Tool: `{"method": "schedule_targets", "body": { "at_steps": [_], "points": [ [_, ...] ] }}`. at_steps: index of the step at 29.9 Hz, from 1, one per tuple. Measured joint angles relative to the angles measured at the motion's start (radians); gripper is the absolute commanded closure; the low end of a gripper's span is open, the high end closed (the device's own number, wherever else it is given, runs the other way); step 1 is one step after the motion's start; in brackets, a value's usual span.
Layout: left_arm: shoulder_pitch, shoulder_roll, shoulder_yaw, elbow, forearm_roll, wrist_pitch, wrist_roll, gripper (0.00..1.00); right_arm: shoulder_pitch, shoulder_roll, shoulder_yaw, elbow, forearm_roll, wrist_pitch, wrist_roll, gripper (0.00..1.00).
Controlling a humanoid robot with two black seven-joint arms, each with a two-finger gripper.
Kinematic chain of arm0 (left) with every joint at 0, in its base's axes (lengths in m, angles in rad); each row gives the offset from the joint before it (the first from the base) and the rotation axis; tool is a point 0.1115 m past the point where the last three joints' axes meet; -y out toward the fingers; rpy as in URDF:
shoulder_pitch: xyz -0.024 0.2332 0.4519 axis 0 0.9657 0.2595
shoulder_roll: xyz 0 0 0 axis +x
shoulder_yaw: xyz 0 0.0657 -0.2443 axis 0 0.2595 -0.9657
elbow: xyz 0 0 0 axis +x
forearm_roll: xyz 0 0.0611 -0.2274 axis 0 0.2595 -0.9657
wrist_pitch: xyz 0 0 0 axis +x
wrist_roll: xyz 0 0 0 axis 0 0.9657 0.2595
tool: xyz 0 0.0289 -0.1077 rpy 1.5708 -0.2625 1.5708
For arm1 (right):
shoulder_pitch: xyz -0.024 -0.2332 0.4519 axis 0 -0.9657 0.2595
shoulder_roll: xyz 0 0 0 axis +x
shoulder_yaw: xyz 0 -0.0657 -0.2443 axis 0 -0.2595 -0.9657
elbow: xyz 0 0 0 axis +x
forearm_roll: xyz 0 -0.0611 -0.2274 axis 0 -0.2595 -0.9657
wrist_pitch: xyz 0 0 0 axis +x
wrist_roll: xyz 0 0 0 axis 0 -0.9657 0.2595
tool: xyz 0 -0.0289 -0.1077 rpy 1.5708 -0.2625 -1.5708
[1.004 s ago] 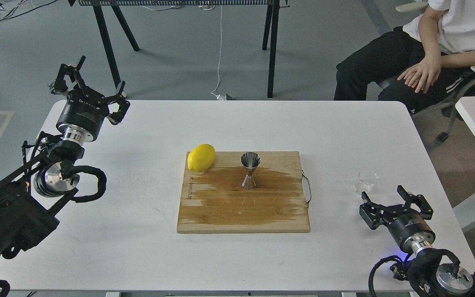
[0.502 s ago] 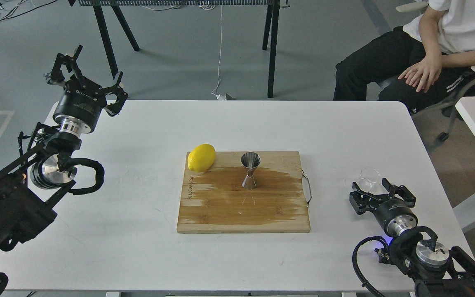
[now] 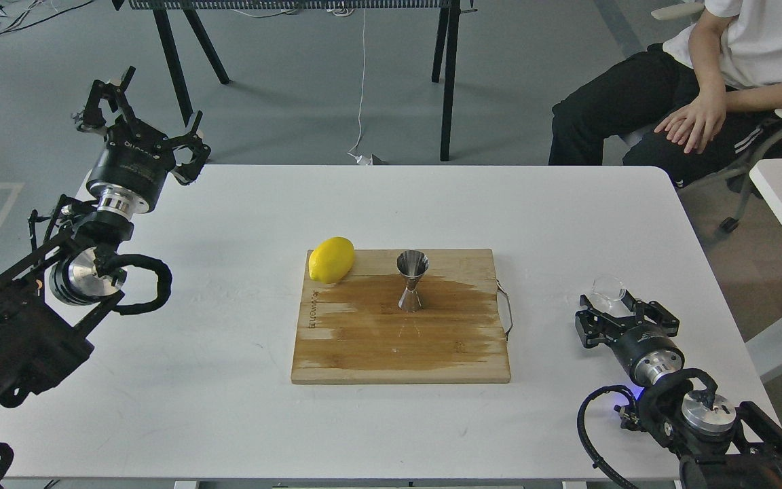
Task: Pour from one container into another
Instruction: 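Reach the right gripper to the small clear glass cup and grasp it, then lift the glass cup with the right gripper and bring it above the jigger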
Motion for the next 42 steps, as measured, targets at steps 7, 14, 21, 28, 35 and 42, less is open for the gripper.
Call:
{"method": "schedule_targets", "body": {
  "at_steps": [7,14,21,28,35,42],
  "points": [
    [0.0,0.0,-0.002,0.0,0.0,0.0,0.0,0.0,0.018,-0.001,-0.07,-0.004,0.0,0.013,0.009,0.6],
    [-0.001,0.004,-0.003,0.0,0.0,0.0,-0.001,0.0,0.018,-0.001,-0.074,-0.002,0.0,0.016,0.006,0.66],
    [-0.001,0.012,-0.002,0.0,0.0,0.0,-0.001,0.0,0.019,-0.008,-0.079,0.058,0.001,0.021,-0.001,0.66],
    [0.001,0.019,-0.002,0.0,0.0,0.001,-0.001,0.0,0.022,-0.055,-0.102,0.214,-0.01,0.013,-0.012,0.67],
    [0.004,0.021,-0.002,0.0,0.0,0.001,-0.001,0.0,0.043,-0.08,-0.138,0.346,-0.13,-0.041,-0.005,0.69],
    [0.005,0.029,-0.001,0.0,0.0,0.0,-0.001,0.0,0.088,-0.057,-0.143,0.443,-0.37,-0.167,-0.005,0.69]
  ]
}}
